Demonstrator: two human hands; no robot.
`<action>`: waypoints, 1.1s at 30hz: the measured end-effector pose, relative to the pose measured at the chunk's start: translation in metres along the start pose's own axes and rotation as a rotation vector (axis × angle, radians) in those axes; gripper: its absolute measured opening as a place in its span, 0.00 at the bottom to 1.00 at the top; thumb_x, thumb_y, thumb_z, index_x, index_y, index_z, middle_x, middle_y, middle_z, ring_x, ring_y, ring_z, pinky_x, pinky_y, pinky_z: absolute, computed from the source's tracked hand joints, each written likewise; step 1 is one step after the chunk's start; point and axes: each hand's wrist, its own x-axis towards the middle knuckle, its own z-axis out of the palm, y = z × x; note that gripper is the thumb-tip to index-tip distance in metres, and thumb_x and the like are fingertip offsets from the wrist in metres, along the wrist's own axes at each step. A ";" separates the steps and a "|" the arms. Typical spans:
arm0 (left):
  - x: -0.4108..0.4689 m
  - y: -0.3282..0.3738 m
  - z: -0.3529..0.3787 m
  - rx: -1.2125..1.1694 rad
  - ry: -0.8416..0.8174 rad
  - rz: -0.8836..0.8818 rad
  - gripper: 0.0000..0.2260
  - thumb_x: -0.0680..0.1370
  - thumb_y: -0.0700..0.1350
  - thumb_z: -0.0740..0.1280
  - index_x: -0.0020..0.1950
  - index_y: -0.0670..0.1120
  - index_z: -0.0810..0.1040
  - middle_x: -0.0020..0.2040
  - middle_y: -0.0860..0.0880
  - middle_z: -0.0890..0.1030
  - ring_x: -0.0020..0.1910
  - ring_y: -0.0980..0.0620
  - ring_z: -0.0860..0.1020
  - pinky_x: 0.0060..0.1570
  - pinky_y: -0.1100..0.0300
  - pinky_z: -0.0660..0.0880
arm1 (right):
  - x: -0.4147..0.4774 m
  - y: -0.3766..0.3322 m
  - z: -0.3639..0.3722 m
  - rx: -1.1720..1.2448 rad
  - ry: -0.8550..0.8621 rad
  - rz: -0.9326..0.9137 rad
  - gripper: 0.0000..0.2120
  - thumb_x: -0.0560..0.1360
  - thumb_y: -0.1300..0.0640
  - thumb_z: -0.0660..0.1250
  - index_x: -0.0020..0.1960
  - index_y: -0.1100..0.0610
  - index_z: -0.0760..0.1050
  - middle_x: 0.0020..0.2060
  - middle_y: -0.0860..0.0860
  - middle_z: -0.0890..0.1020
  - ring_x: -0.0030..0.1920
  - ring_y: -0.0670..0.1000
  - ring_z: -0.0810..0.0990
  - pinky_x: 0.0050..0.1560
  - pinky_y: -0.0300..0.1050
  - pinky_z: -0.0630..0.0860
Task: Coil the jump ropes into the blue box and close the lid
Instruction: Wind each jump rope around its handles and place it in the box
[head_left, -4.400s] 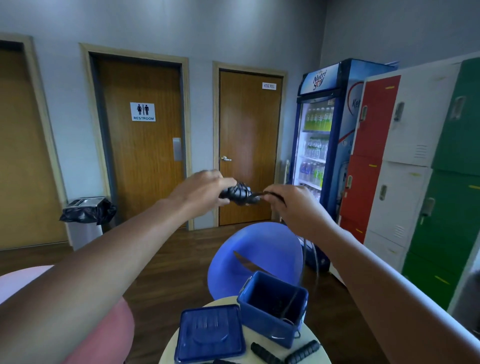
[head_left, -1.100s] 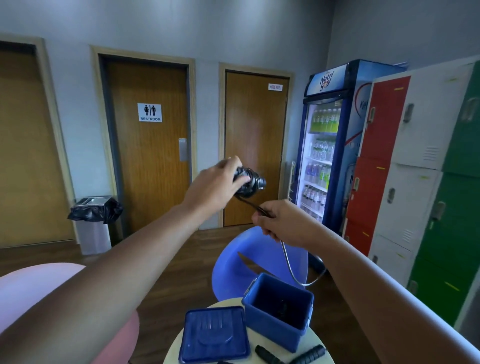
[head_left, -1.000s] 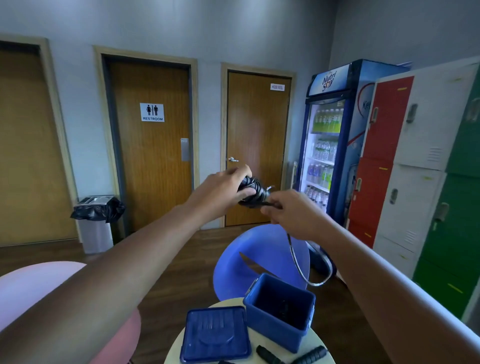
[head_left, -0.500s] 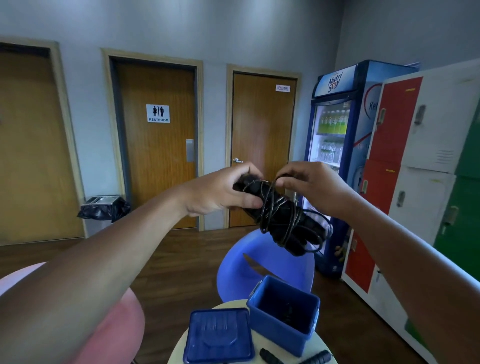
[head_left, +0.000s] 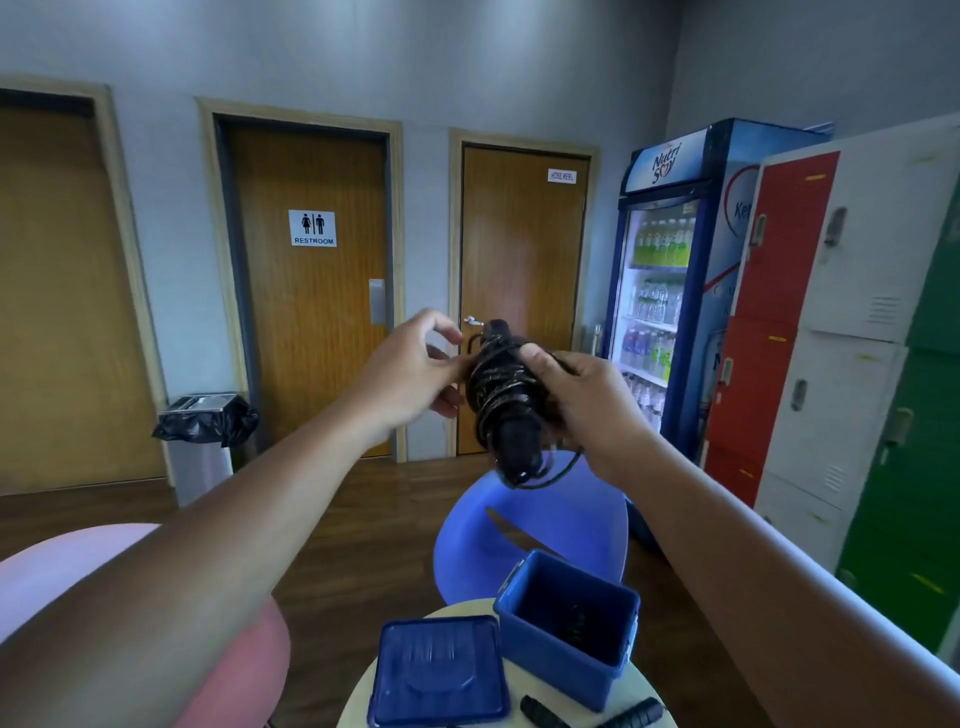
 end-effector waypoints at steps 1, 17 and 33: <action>-0.002 0.000 0.004 -0.055 -0.009 -0.084 0.04 0.82 0.42 0.66 0.56 0.47 0.76 0.45 0.41 0.84 0.37 0.46 0.85 0.39 0.50 0.84 | 0.000 0.002 0.002 -0.127 0.022 -0.060 0.18 0.77 0.45 0.70 0.40 0.60 0.81 0.32 0.51 0.82 0.33 0.48 0.78 0.35 0.42 0.74; -0.022 -0.021 0.029 -0.305 -0.334 -0.252 0.26 0.72 0.36 0.76 0.66 0.52 0.74 0.57 0.43 0.84 0.57 0.42 0.83 0.57 0.47 0.81 | 0.000 0.000 -0.004 -0.635 -0.271 -0.010 0.10 0.80 0.56 0.67 0.43 0.60 0.81 0.31 0.53 0.86 0.29 0.49 0.84 0.26 0.33 0.72; -0.022 -0.044 0.027 -1.265 -0.326 -0.149 0.25 0.63 0.46 0.77 0.59 0.40 0.85 0.54 0.37 0.83 0.49 0.37 0.84 0.39 0.55 0.83 | -0.001 0.020 -0.021 -0.563 -0.048 -0.431 0.10 0.82 0.54 0.62 0.63 0.48 0.75 0.37 0.43 0.80 0.34 0.42 0.77 0.37 0.35 0.73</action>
